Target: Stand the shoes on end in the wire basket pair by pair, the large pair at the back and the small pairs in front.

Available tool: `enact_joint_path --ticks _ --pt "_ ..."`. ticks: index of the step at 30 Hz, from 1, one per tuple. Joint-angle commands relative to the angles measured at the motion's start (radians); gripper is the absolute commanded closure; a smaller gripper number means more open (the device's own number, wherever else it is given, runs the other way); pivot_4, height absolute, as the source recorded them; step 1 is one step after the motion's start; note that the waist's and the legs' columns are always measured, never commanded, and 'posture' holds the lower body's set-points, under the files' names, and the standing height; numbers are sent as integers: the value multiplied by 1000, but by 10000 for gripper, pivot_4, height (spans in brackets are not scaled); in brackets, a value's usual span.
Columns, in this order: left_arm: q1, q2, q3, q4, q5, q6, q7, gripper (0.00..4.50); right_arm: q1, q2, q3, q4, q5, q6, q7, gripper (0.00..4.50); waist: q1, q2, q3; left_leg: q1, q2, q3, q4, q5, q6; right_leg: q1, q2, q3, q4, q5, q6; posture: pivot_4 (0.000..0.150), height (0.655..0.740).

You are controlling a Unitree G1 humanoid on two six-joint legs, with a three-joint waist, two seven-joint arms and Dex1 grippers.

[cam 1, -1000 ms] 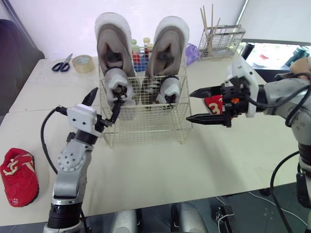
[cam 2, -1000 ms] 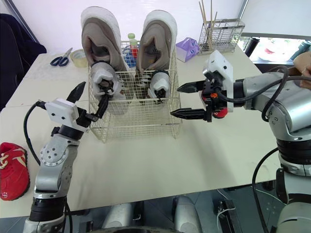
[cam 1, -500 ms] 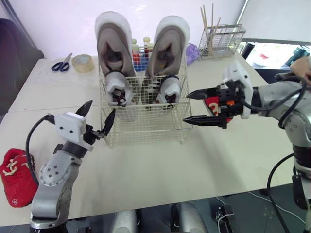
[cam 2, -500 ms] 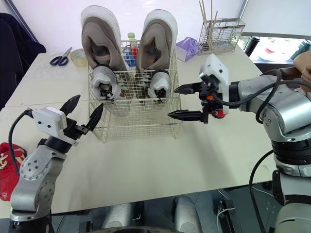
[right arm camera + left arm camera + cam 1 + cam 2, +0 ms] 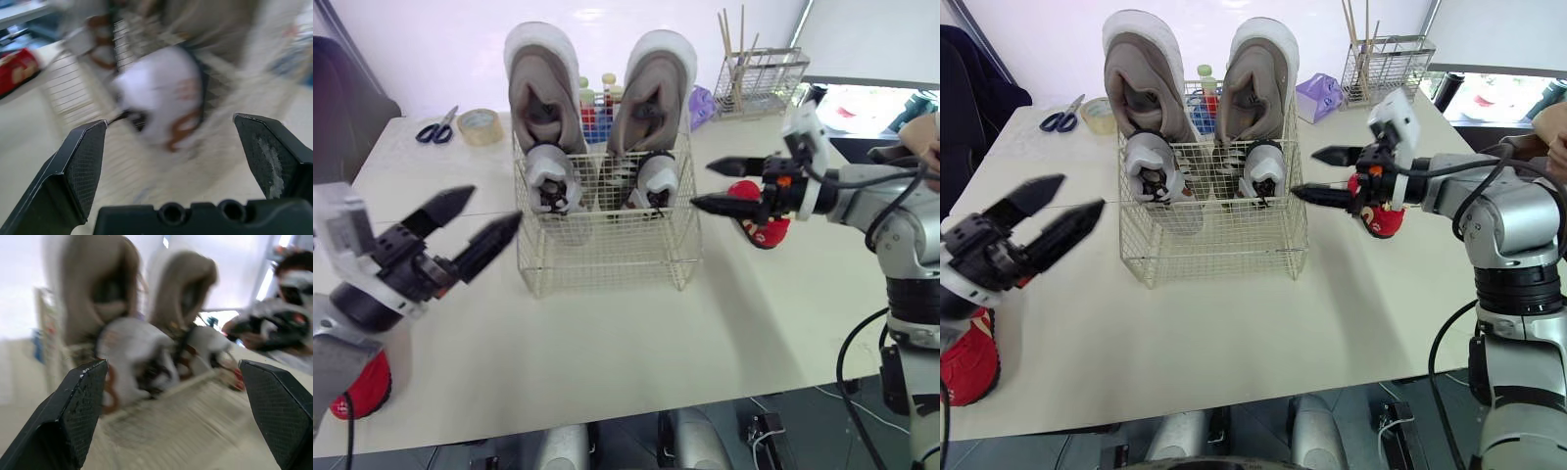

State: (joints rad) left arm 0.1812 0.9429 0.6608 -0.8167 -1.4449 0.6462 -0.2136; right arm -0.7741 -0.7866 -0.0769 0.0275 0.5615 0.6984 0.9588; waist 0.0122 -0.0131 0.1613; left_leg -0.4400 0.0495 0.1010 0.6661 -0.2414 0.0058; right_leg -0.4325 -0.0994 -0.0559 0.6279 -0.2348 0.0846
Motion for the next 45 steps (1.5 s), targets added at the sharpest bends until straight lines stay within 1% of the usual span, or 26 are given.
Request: enact_joint_path --ticks 1,2,5,6,8,10,12,15,18,20,25,29,38,41,44,45 --pt "-97 86 -93 -13 20 33 104 297 88 -9 -178 155 -110 -236 -147 0 11 2 1 0 0 -1 0 0 0 2 1 -2 -1 0 0 1500 7400" --pt "-143 76 -131 -8 16 14 127 297 124 -19 -197 175 -133 -271 -169 0 19 3 1 1 -1 -1 0 0 -1 2 1 -2 -3 0 0 1500 7400" --pt "-246 35 -250 -17 6 9 179 297 227 -6 -260 172 -149 -312 -229 0 18 5 1 1 -1 1 -1 0 -1 4 1 -1 -4 0 0 1500 7400" --pt "-270 24 -283 -24 13 12 189 297 249 -2 -275 175 -151 -324 -242 0 11 6 2 1 -1 1 -1 0 -1 4 1 -1 -4 0 0 1500 7400" --pt "-279 7 -340 -24 24 28 177 297 353 29 -309 131 -164 -341 -298 0 -1 7 2 1 0 2 -2 0 -1 3 2 0 -3 1 1 1500 7400" --pt "-264 -10 -388 -35 64 27 89 297 455 80 -342 70 -162 -333 -363 0 -1 7 2 3 0 1 -3 1 -1 3 3 0 -2 2 3 1500 7400" --pt "-252 -23 -420 -34 38 32 12 297 531 129 -350 24 -157 -324 -404 0 -1 7 2 5 1 1 -5 2 -3 4 5 0 0 2 4 1500 7400" --pt "-264 -39 -456 -32 20 36 -63 297 575 168 -329 28 -166 -338 -412 0 -4 11 4 5 2 1 -5 3 -5 4 6 0 0 0 1 1500 7400" --pt "-274 -25 -468 -26 8 54 -108 297 572 200 -305 81 -179 -369 -417 0 -6 11 4 7 2 1 -3 3 -5 5 6 1 1 0 0 1500 7400" --pt "-272 -12 -472 -30 21 64 -129 297 555 213 -293 126 -188 -393 -416 0 -6 11 4 10 2 1 -3 3 -5 8 5 2 0 0 0 1500 7400" --pt "-247 21 -464 -48 52 81 -167 297 494 242 -256 230 -198 -435 -393 0 -7 11 5 10 2 1 -4 3 -5 8 5 2 0 0 0 1500 7400" --pt "-223 33 -466 -60 101 88 -167 297 400 269 -219 383 -234 -509 -395 0 -10 11 5 10 2 1 -4 3 -5 8 5 2 0 0 0 1500 7400" --pt "-174 19 -459 -78 148 79 -134 297 182 319 -186 765 -288 -693 -382 0 -28 11 5 10 1 1 -5 3 -5 8 5 3 0 0 0 1500 7400" --pt "-150 24 -445 -85 157 79 -134 0 150 327 -172 840 -307 -743 -370 8410 -29 11 5 10 1 1 -5 3 -5 8 6 3 0 0 0 1500 7400" --pt "-138 24 -427 -82 149 75 -129 0 140 330 -174 865 -311 -765 -362 21968 -30 11 5 11 1 1 -5 3 -5 8 5 3 0 0 0 1500 7400" --pt "-136 24 -422 -80 148 75 -129 0 138 332 -174 871 -312 -771 -362 24973 -30 11 5 11 1 1 -5 3 -5 8 5 3 0 0 0 1500 7400"
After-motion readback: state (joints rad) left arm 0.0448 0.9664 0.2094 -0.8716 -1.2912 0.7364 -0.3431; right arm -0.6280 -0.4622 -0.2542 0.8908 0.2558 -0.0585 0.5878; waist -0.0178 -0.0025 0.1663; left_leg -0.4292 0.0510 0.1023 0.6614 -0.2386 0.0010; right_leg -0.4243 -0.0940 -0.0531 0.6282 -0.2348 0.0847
